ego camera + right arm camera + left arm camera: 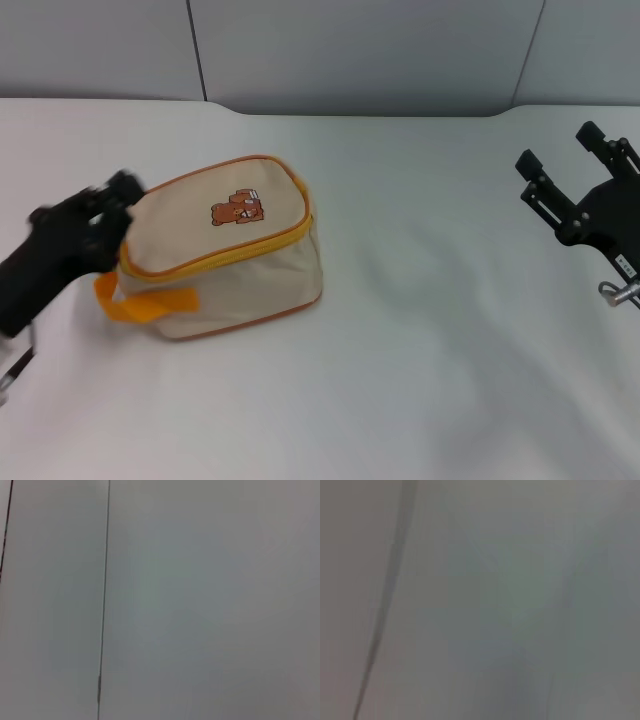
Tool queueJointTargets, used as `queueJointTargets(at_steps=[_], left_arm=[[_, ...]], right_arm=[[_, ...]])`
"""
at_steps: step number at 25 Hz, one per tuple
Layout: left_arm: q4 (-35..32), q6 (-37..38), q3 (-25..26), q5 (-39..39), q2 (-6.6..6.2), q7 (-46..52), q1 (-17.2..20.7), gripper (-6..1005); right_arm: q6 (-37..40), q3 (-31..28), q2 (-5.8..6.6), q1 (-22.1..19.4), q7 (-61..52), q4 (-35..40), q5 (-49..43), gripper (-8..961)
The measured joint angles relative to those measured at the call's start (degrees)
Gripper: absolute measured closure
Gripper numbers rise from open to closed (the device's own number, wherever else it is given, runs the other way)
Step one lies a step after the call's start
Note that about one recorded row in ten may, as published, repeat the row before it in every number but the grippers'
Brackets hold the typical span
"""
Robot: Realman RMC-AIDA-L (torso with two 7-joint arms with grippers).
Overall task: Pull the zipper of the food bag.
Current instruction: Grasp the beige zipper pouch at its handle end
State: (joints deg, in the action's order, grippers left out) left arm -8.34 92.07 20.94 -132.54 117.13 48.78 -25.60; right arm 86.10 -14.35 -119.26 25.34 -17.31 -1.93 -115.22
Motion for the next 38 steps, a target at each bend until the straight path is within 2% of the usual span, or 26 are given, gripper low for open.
queueJointTargets(at_steps=[1, 5, 7, 10, 12, 14, 17, 24, 26, 32, 38], left_arm=[[-1.4, 0.0, -0.1, 0.0, -0.04, 4.0, 0.5, 978], [-7.0, 0.2, -1.6, -0.5, -0.14, 17.8, 0.6, 870], [-11.1, 0.0, -4.4, -0.6, -0.02, 24.1, 0.0, 816], [-14.9, -1.3, -8.1, -0.5, 0.31, 30.1, -0.7, 679], [-16.1, -2.0, -10.2, -0.5, 0.58, 32.4, -1.1, 588], [-17.1, -2.9, -13.5, -0.5, 0.88, 34.4, -1.7, 549], [-17.4, -4.3, -15.7, -0.4, 0.95, 35.4, -2.2, 489], [-18.4, -7.7, -16.2, -0.5, 1.32, 36.6, -3.1, 351], [-19.2, -8.0, -16.2, -0.4, 1.38, 37.0, -2.8, 246], [-20.4, -8.1, -15.7, -0.1, 1.43, 37.7, -1.9, 246], [-18.0, -9.1, -17.7, -0.4, 1.50, 37.4, -2.9, 245]], right_arm=[[0.1, 0.0, 0.03, 0.0, -0.1, 0.1, 0.0, 171], [0.1, 0.0, 0.03, 0.2, -0.2, 0.2, 0.0, 171], [0.0, 0.0, 0.02, 0.2, -0.2, 0.3, 0.0, 171], [-0.3, 0.0, 0.01, 0.3, -0.2, 0.4, -0.1, 171], [-0.3, 0.0, 0.00, 0.3, -0.2, 0.4, -0.1, 170], [-0.3, 0.0, -0.04, 0.1, -0.2, 0.4, -0.1, 170], [-0.3, 0.0, -0.11, 0.0, -0.1, 0.4, -0.1, 170], [-0.4, 0.0, -0.09, -0.2, 0.2, 0.4, -0.1, 170], [-0.4, 0.0, -0.09, -0.2, 0.2, 0.5, -0.1, 170], [-0.5, 0.0, -0.09, -0.2, 0.3, 1.0, -0.1, 170], [-0.5, 0.0, -0.09, -0.2, 0.3, 1.1, 0.0, 170]])
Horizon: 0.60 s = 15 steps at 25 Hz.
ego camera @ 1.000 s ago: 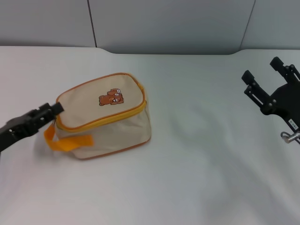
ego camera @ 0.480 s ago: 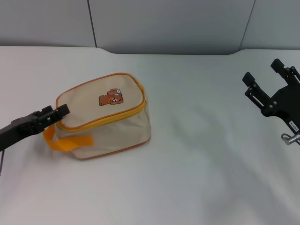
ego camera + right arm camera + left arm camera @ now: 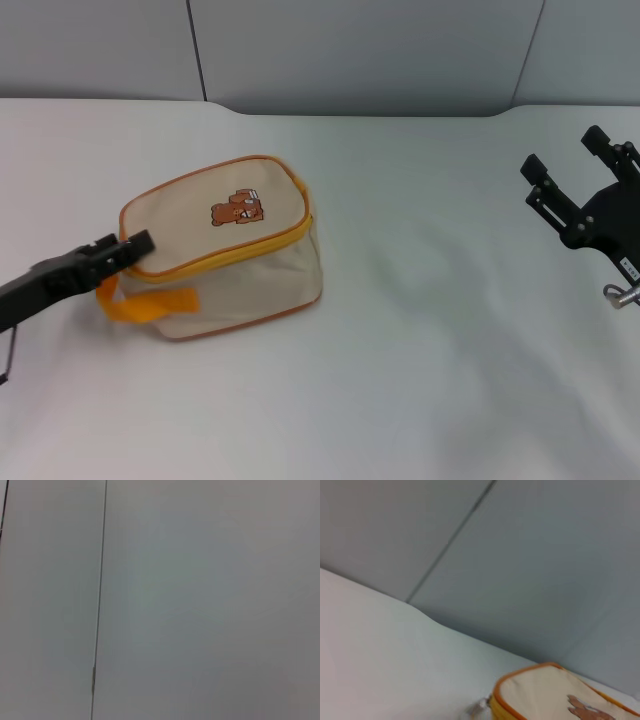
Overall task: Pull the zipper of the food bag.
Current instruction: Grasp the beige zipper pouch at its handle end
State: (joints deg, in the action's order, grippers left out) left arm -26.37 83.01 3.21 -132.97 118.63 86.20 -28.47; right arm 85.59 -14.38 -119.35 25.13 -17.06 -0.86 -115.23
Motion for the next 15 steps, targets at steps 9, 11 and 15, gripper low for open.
queueJointTargets(at_steps=[9, 11, 15], left_arm=[[3.2, -3.5, -4.2, 0.1, 0.09, -0.2, -1.5, 245], [3.7, -3.2, -4.9, 0.3, 0.12, -1.1, -1.8, 246], [4.5, -2.6, -4.9, 0.3, 0.14, -3.0, -1.9, 246]], right_arm=[[0.0, -0.1, 0.00, 0.0, -0.1, 0.0, 0.1, 170], [0.0, -0.3, 0.00, 0.0, -0.1, 0.0, 0.2, 171], [0.0, -0.3, -0.01, -0.1, -0.1, 0.1, 0.2, 171]])
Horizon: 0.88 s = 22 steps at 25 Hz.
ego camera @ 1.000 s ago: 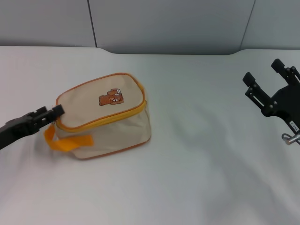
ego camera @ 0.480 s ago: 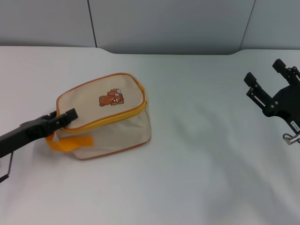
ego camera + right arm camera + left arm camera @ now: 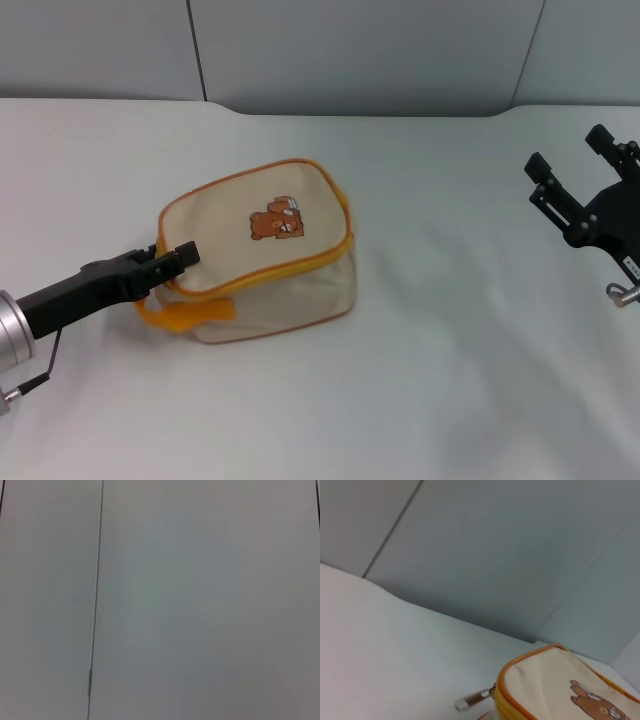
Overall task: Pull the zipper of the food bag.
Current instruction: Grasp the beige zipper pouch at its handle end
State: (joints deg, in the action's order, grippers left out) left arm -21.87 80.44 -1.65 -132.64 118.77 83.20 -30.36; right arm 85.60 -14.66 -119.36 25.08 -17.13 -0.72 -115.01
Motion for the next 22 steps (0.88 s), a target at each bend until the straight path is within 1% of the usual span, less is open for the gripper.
queueJointTargets(at_steps=[3, 8, 13, 22], left_arm=[[0.4, 0.2, 0.2, 0.2, 0.00, -1.6, -0.1, 362], [1.2, 1.1, -0.1, 1.8, -0.07, -4.6, 0.0, 507], [1.6, 2.5, -0.1, 2.0, -0.11, -7.0, 0.2, 621], [1.4, 3.2, 0.0, 2.0, -0.22, -7.6, -0.1, 678]], right_arm=[[0.0, 0.0, -0.06, 0.0, 0.0, 0.2, 0.0, 171], [0.0, -0.1, -0.08, -0.1, 0.0, 0.2, 0.1, 171], [0.3, -0.2, -0.08, -0.1, 0.1, 0.2, 0.1, 170], [0.5, -0.2, -0.08, -0.1, 0.1, 0.2, 0.1, 170]])
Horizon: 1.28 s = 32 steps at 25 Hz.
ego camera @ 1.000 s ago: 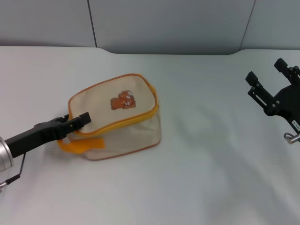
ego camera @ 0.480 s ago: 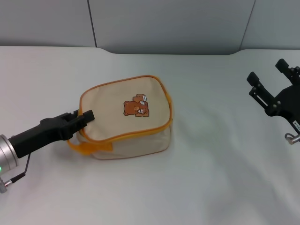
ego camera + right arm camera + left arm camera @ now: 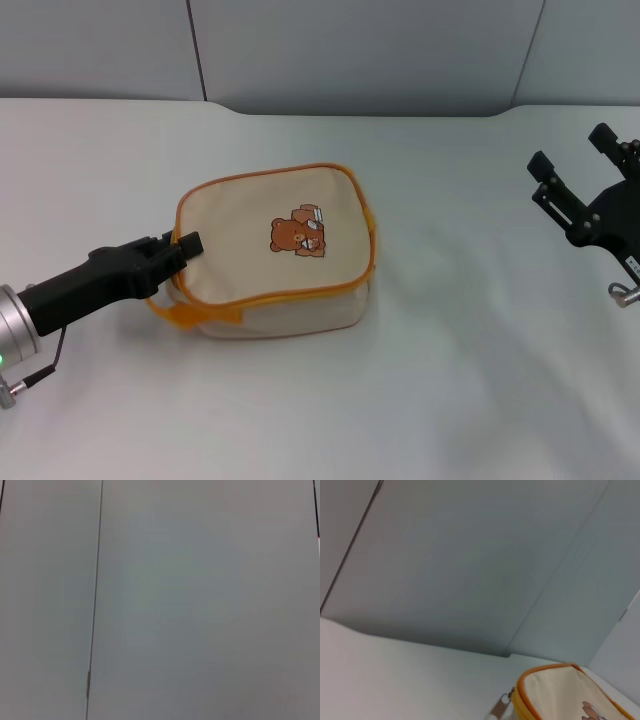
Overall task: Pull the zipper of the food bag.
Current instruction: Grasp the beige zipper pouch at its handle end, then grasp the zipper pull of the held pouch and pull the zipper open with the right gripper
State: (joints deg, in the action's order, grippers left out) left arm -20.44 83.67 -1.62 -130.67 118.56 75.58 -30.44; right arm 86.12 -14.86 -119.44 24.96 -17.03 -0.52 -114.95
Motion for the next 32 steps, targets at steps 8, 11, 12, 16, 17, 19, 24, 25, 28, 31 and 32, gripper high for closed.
queueJointTargets(at_steps=[8, 11, 12, 16, 17, 19, 24, 25, 28, 31, 32], left_arm=[[-0.1, 2.6, -0.2, 2.2, 0.00, -8.1, -1.2, 725], [-0.2, 4.1, -0.2, 3.1, 0.00, -11.3, -1.9, 757], [-0.3, 4.9, -0.2, 3.8, 0.00, -12.9, -2.2, 766], [-0.5, 8.5, -0.2, 6.0, -0.06, -19.4, -3.6, 803], [-0.6, 9.4, -0.3, 6.4, -0.08, -20.7, -4.0, 810], [-1.4, 11.0, -0.5, 6.6, 0.02, -22.7, -5.3, 823], [-0.9, 11.9, -0.9, 6.6, 0.18, -30.3, -6.8, 850], [-0.9, 11.9, -0.9, 6.6, 0.18, -30.3, -6.8, 853], [-0.6, 11.9, -1.0, 6.4, 0.18, -31.4, -7.0, 860], [-0.9, 12.4, -3.2, 6.7, 0.08, -33.5, -7.1, 862], [-0.9, 12.8, -4.3, 6.8, 0.07, -35.1, -7.1, 863]], right_arm=[[0.5, 0.0, 0.00, -0.1, 0.0, 0.0, 0.0, 171], [0.7, 0.3, 0.00, -0.2, 0.0, -0.1, -0.1, 171], [0.7, 0.3, 0.00, -0.2, 0.0, -0.1, -0.1, 171], [0.7, 0.7, -0.07, 0.0, 0.1, -0.7, -0.3, 171], [0.6, 1.0, -0.09, 0.1, 0.1, -1.0, -0.4, 171], [0.0, 3.5, -0.15, 0.4, 0.1, -2.1, -0.4, 170], [-1.2, 7.3, -0.22, 1.0, 0.2, -3.1, -0.5, 170], [-1.2, 7.3, -0.22, 1.0, 0.2, -3.1, -0.5, 170], [-2.7, 7.4, -0.26, 1.4, 0.2, -3.4, -0.5, 170], [-3.6, 7.3, -0.27, 1.9, 0.5, -3.5, -0.5, 170], [-4.5, 7.3, -0.32, 2.2, 2.1, -4.0, -0.5, 170]])
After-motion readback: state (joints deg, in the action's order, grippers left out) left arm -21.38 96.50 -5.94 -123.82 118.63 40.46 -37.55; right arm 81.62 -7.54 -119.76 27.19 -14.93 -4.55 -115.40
